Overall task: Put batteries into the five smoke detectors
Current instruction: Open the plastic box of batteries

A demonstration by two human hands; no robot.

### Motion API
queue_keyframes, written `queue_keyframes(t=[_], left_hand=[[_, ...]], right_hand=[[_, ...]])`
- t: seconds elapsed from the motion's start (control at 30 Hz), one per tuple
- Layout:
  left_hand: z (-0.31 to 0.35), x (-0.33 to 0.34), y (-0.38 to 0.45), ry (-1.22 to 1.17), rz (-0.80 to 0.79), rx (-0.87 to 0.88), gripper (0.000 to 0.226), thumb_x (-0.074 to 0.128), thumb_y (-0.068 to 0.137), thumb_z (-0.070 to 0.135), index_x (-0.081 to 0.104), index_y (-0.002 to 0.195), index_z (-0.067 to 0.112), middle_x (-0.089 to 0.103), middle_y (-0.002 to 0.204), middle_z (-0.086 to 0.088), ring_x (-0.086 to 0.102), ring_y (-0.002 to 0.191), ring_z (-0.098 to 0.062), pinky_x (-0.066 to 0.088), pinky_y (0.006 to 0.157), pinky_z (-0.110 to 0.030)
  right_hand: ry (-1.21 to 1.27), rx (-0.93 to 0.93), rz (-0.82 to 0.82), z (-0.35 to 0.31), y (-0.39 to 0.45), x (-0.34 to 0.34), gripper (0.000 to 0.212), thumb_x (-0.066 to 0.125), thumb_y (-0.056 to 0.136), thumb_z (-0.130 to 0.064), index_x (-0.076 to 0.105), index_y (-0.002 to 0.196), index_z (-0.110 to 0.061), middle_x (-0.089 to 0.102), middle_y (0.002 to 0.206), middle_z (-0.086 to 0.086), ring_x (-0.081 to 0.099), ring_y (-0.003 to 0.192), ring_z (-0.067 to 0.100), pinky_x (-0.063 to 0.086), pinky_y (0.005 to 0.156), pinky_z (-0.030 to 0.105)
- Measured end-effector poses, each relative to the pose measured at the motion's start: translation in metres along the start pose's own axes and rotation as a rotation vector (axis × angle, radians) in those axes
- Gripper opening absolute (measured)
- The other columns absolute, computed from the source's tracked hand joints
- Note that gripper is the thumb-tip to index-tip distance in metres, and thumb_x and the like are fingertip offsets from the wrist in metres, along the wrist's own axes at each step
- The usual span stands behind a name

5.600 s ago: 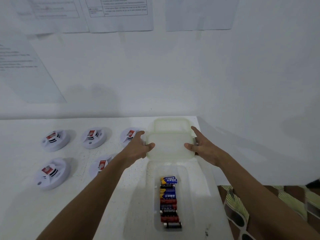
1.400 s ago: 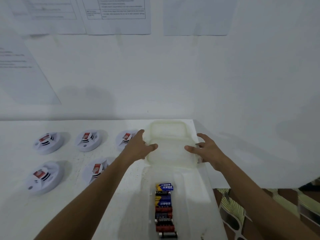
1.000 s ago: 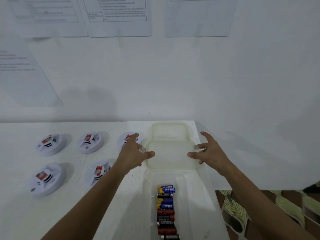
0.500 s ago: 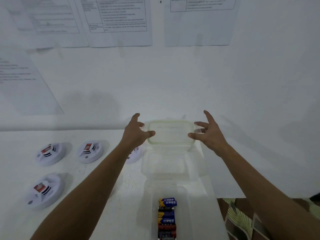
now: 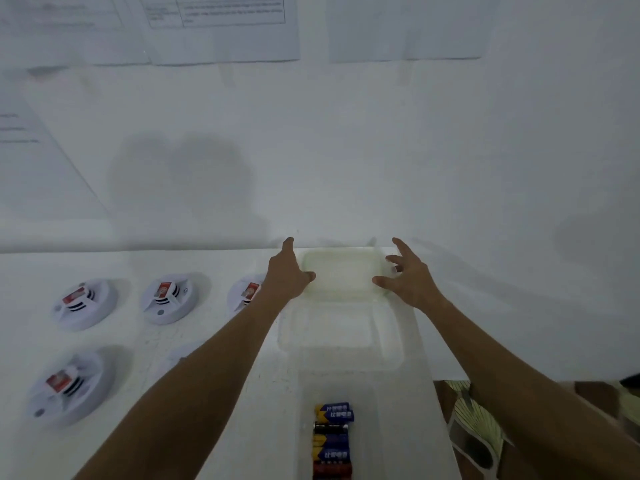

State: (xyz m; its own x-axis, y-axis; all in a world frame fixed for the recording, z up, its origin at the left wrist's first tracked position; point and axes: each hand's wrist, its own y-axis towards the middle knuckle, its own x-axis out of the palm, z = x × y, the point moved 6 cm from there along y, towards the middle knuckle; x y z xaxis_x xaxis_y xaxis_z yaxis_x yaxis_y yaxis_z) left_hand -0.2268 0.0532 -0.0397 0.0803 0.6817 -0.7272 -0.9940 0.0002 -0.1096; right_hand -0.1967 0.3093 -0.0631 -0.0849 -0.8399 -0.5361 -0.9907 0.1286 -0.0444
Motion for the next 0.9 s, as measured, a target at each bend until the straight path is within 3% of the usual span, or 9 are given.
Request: queue_keyframes(t=[0.17,0.37,0.43,0.53,0.7,0.8,0.9], left_hand=[[0.000,0.003,-0.004,0.111,0.007,0.003,0.084,0.069,0.087,0.028,0.018,0.150,0.006,0.055,0.132,-0.018,0.046,0.128,-0.031,0.039,0.100,-0.034],[0.023,-0.026,-0.049,0.000,0.087,0.107,0.087,0.072,0.084,0.034,0.019,0.151,0.016,0.057,0.130,-0.003,0.052,0.121,-0.025,0.041,0.097,-0.031],[0.026,-0.034,-0.082,-0.053,0.100,0.132,0.089,0.074,0.081,0.039,0.021,0.150,0.021,0.059,0.123,0.007,0.058,0.110,-0.017,0.047,0.089,-0.026],[0.021,-0.033,-0.137,-0.098,0.070,0.141,0.089,0.076,0.079,0.040,0.025,0.149,0.022,0.059,0.120,0.009,0.059,0.099,-0.009,0.045,0.075,-0.014],[-0.002,-0.014,-0.226,-0.135,0.014,0.076,0.094,0.077,0.076,0.043,0.021,0.150,0.027,0.055,0.132,0.005,0.055,0.113,-0.012,0.049,0.093,-0.027],[-0.011,-0.011,-0.266,-0.147,0.063,0.073,0.096,0.078,0.074,0.046,0.022,0.151,0.030,0.044,0.146,0.007,0.048,0.126,-0.011,0.042,0.101,-0.026],[-0.019,-0.008,-0.289,-0.166,0.045,0.086,0.097,0.077,0.075,0.047,0.018,0.151,0.034,0.035,0.153,0.008,0.038,0.136,-0.012,0.037,0.112,-0.037]], right_hand=[[-0.071,-0.012,-0.009,0.002,-0.004,0.003,0.094,0.080,0.082,-0.025,0.023,0.156,-0.019,0.052,0.145,0.010,0.055,0.123,0.028,0.039,0.098,0.028],[0.046,-0.156,0.080,-0.023,-0.046,-0.014,0.086,0.080,0.082,-0.024,0.029,0.152,-0.022,0.061,0.132,-0.001,0.057,0.107,0.019,0.047,0.086,0.022],[0.109,-0.221,-0.001,-0.035,-0.075,-0.015,0.086,0.080,0.082,-0.025,0.030,0.152,-0.026,0.064,0.123,-0.010,0.060,0.104,0.014,0.049,0.083,0.016],[0.152,-0.273,-0.200,-0.048,-0.122,-0.007,0.089,0.080,0.082,-0.025,0.026,0.153,-0.031,0.066,0.120,-0.016,0.062,0.105,0.008,0.051,0.089,0.018],[0.096,-0.301,-0.402,-0.044,-0.174,0.013,0.092,0.080,0.081,-0.031,0.023,0.153,-0.038,0.064,0.123,-0.021,0.058,0.113,0.004,0.047,0.100,0.020],[0.041,-0.317,-0.428,-0.040,-0.189,0.019,0.086,0.078,0.083,-0.032,0.026,0.151,-0.039,0.061,0.126,-0.021,0.055,0.116,0.000,0.041,0.108,0.020],[-0.020,-0.343,-0.409,-0.042,-0.197,0.023,0.084,0.077,0.085,-0.034,0.025,0.151,-0.042,0.059,0.129,-0.020,0.052,0.124,0.003,0.036,0.112,0.021]])
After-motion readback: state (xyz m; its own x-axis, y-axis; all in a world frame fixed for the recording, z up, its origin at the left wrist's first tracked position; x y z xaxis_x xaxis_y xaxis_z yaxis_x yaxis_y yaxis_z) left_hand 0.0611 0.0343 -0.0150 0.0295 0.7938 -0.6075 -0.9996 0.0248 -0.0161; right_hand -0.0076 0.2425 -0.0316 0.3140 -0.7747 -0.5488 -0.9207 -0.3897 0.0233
